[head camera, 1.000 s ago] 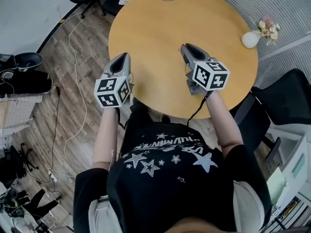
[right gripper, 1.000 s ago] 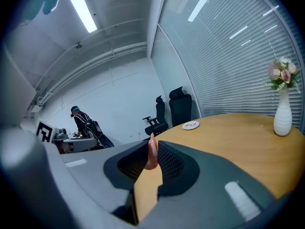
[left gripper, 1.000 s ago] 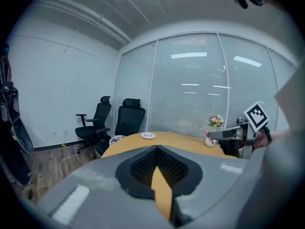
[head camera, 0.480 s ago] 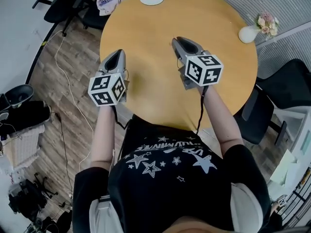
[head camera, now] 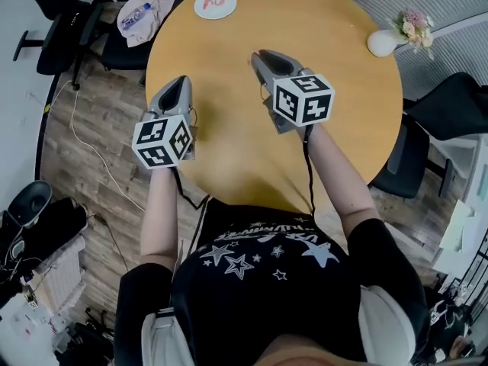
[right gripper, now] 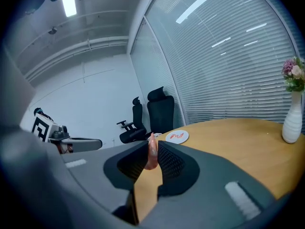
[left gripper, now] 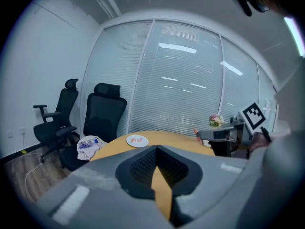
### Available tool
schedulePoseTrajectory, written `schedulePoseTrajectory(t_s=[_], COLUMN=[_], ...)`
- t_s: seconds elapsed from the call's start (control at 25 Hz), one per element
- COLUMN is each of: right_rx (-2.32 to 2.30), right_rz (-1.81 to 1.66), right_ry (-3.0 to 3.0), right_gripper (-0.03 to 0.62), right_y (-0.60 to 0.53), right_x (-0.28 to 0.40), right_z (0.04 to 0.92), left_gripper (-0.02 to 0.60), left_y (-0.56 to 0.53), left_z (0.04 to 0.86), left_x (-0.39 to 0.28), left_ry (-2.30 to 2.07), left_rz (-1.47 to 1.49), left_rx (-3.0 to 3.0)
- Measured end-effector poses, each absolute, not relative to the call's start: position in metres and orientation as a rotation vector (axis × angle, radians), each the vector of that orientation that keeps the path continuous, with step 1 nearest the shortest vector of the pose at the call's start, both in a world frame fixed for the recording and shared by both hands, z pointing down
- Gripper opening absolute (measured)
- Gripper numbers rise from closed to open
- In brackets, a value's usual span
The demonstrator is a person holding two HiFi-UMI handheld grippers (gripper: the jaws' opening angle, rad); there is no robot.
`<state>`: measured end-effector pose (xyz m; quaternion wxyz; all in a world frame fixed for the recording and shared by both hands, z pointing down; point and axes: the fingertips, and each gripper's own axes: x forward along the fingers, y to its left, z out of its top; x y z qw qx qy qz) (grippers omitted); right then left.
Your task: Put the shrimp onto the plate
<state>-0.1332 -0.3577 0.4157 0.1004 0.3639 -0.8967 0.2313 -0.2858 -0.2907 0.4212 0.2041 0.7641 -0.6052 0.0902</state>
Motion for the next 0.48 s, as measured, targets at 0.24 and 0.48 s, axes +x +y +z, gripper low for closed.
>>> schedulePoseTrajectory(t_s=[0.24, 0.48], right_rx=[1.110, 1.134], right_rz=[0.689, 0.704], right_ry=[-2.608, -2.564], right_gripper=[0.063, 0.063], right_y=[-0.388, -0.422], right_x=[-0.155, -0.178], right_z=[0.430, 0.450], left_gripper=[0.002, 0.002], left_y=[-0.326, -0.355], left_z=[0.439, 0.454], left_x=[-0.297, -0.316], left_ry=[-1.598, -1.553], left_rz=[0.261, 0.265], left_rx=[2.160, 2.162])
